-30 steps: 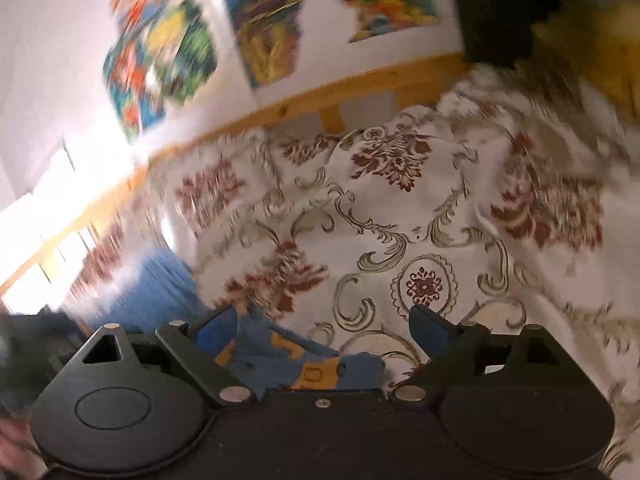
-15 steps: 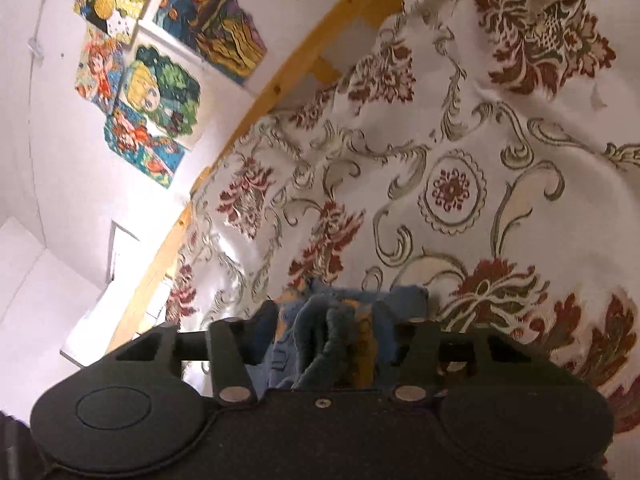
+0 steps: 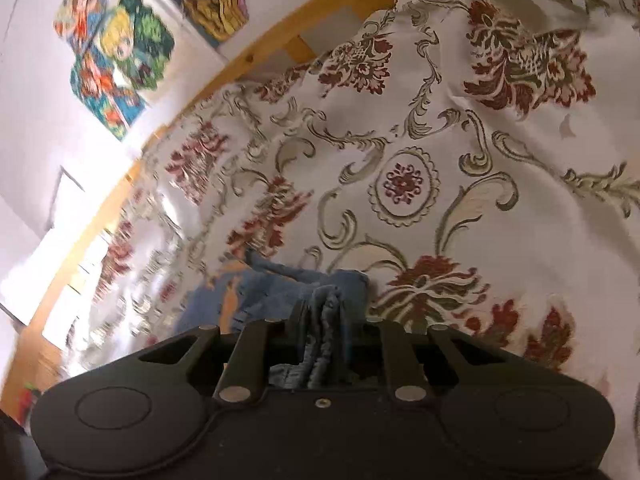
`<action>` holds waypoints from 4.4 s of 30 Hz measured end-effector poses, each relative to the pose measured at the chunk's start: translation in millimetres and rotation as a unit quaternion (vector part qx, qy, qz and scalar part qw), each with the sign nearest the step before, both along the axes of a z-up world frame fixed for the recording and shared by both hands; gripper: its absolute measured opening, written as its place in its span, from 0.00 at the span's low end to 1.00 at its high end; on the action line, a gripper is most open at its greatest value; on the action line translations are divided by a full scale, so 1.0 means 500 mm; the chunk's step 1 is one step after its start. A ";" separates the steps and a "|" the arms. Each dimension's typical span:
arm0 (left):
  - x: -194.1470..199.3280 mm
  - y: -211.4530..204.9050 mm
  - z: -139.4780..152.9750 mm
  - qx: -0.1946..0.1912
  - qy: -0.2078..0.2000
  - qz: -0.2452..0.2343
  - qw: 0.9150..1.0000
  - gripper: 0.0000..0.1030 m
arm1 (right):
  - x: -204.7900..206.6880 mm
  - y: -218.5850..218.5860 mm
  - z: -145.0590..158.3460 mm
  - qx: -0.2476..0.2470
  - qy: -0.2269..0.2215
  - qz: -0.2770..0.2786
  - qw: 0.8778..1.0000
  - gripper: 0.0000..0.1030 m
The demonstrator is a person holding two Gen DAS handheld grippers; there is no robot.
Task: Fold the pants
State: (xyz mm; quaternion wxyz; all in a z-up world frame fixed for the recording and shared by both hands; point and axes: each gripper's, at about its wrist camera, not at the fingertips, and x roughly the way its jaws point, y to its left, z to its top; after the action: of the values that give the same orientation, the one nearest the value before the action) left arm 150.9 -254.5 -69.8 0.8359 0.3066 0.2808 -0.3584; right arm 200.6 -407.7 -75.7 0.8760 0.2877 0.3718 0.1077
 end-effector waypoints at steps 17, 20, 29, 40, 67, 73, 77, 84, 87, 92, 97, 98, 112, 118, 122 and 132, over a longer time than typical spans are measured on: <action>0.139 0.367 0.036 -0.214 0.111 0.236 0.941 0.37 | -0.105 0.154 0.044 -0.278 -0.091 -0.029 0.956 0.73; 0.145 0.395 0.014 -0.205 0.107 0.249 0.941 0.42 | -0.126 0.215 0.018 -0.359 -0.083 -0.023 0.929 0.72; 0.125 0.427 -0.009 -0.182 0.103 0.228 0.951 0.62 | -0.160 0.177 0.000 -0.393 -0.006 -0.083 0.916 0.74; 0.267 0.353 0.101 -0.173 0.019 0.215 0.961 0.75 | -0.034 0.260 0.036 -0.469 -0.136 -0.036 0.872 0.77; 0.172 0.489 -0.035 -0.095 0.058 0.310 0.944 0.93 | -0.170 0.309 -0.038 -0.476 -0.049 0.002 0.878 0.99; 0.163 0.524 0.006 -0.098 0.091 0.333 0.933 0.96 | -0.204 0.271 0.019 -0.423 -0.032 -0.013 0.906 0.99; 0.156 0.512 0.037 -0.113 0.088 0.343 0.928 1.00 | -0.217 0.247 0.058 -0.366 -0.050 0.021 0.929 0.99; 0.181 0.456 0.088 -0.121 0.076 0.303 0.942 1.00 | -0.163 0.202 0.092 -0.280 -0.056 0.056 0.957 0.99; 0.198 0.423 0.093 -0.117 0.078 0.272 0.952 1.00 | -0.125 0.175 0.077 -0.216 -0.051 0.089 0.971 0.99; 0.229 0.370 0.072 -0.094 0.105 0.204 0.969 1.00 | -0.074 0.119 0.019 -0.129 -0.053 0.077 0.987 0.99; 0.271 0.359 0.023 -0.100 0.173 0.161 0.967 1.00 | -0.051 0.065 -0.037 -0.039 -0.040 0.075 0.996 0.99; 0.284 0.363 0.011 -0.104 0.192 0.160 0.963 1.00 | -0.046 0.059 -0.040 -0.028 -0.041 0.083 0.995 0.99; 0.352 0.441 -0.028 -0.193 0.321 0.167 0.912 0.91 | -0.026 0.017 -0.067 0.116 -0.029 0.060 0.991 0.71; 0.339 0.437 -0.013 -0.190 0.340 0.187 0.902 0.62 | -0.036 0.010 -0.078 0.107 0.001 0.007 0.994 0.34; 0.320 0.419 -0.006 -0.191 0.342 0.202 0.898 0.36 | -0.046 0.030 -0.063 0.067 -0.006 0.001 0.998 0.27; 0.238 0.352 0.053 -0.114 0.232 0.209 0.943 0.21 | -0.069 0.086 -0.012 -0.041 -0.042 0.011 0.998 0.23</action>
State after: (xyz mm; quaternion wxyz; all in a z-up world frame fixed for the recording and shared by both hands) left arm 270.0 -78.7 -43.3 0.8332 0.0521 0.4818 -0.2662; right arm 166.1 -364.6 -81.5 0.9008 0.2423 0.3416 0.1143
